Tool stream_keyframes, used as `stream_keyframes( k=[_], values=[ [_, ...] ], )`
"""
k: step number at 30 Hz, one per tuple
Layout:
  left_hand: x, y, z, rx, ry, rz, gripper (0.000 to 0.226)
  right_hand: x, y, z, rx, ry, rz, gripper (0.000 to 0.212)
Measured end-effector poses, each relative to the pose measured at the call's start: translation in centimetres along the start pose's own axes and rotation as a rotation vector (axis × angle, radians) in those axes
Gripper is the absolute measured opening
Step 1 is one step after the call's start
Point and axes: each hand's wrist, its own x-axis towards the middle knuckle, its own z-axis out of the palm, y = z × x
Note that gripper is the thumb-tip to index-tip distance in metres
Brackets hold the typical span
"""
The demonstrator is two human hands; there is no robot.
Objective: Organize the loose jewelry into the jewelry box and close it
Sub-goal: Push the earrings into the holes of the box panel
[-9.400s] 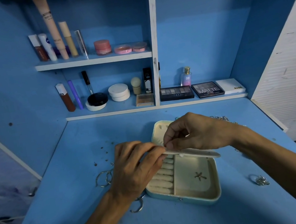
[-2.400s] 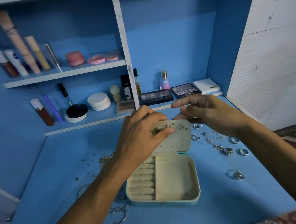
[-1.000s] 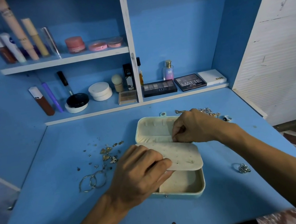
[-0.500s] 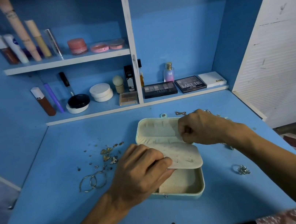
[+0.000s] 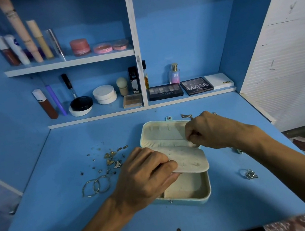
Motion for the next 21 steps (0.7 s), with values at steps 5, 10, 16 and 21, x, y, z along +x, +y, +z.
stream_keyframes(
  k=[5,10,16,21],
  values=[
    [0.0,0.0,0.0,-0.002,0.003,0.000,0.018,-0.4,0.2,0.8,0.068,0.065,-0.042,0.008],
    [-0.2,0.0,0.1,-0.010,-0.004,-0.007,0.017,-1.3,-0.3,0.9,0.226,0.200,-0.077,0.015],
    [-0.1,0.1,-0.1,-0.017,-0.009,-0.015,0.017,-3.0,-1.6,-0.3,0.417,0.210,-0.066,0.022],
    [-0.2,0.1,0.1,-0.013,-0.021,-0.027,0.017,-4.6,-3.2,-1.8,0.554,0.075,-0.108,0.027]
  ],
)
